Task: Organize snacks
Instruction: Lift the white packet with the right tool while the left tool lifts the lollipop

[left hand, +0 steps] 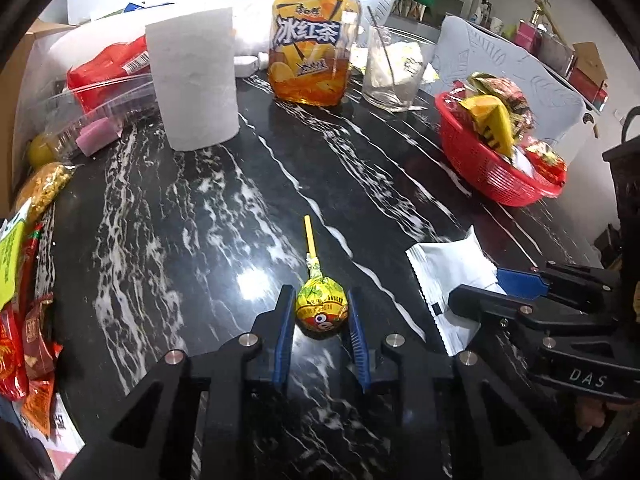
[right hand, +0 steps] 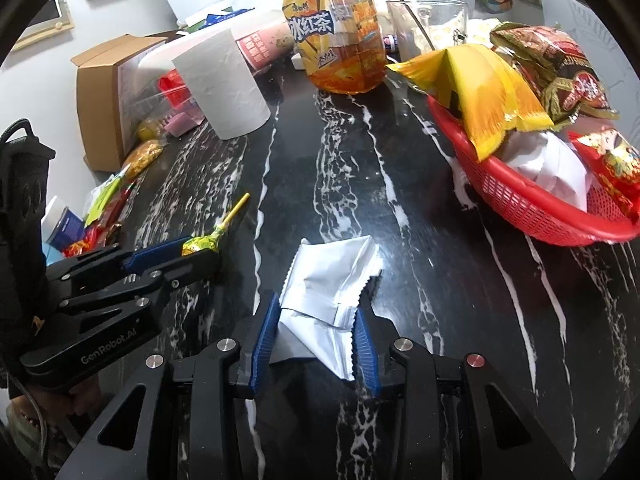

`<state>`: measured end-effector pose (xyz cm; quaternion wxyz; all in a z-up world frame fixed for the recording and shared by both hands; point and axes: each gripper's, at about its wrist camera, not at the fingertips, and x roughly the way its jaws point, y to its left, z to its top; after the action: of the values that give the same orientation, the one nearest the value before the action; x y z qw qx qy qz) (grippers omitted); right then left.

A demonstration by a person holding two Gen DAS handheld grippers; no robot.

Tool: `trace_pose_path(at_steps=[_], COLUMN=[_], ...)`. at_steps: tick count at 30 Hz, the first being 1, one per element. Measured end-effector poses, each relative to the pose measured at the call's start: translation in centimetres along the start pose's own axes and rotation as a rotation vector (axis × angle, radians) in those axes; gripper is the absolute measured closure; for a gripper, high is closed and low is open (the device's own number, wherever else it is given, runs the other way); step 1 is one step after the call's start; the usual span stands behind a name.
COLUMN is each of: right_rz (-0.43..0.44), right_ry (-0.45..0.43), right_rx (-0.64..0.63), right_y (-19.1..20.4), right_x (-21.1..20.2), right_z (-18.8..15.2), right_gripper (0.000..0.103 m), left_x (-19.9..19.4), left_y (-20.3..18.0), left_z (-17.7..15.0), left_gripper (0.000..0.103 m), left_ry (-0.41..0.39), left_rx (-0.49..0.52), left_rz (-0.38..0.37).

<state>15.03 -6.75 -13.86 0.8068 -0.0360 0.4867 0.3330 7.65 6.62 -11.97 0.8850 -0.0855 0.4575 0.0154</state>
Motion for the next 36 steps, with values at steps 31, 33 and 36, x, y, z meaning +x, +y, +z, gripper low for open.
trace_pose_path(at_steps=[31,33,36], right_rz=[0.039,0.022,0.017], right_ry=[0.041,0.039,0.036], right_rx=[-0.059,-0.067,-0.071], right_y=[0.3,0.4,0.5], right_x=[-7.0,-7.0,-6.9], right_z=[-9.9,-9.9,-9.8], right_gripper=[0.052,0.045,0.042], left_x=[-4.3,-4.3,-4.2], left_y=[-7.1,-7.2,-7.1], left_z=[-7.9,-7.9,-7.9], left_gripper=[0.077,0.077,0.077], left_ry=[0.047,0.042,0.033], left_rx=[0.057,0.064,0.067], left_rz=[-0.044,-0.044,-0.048])
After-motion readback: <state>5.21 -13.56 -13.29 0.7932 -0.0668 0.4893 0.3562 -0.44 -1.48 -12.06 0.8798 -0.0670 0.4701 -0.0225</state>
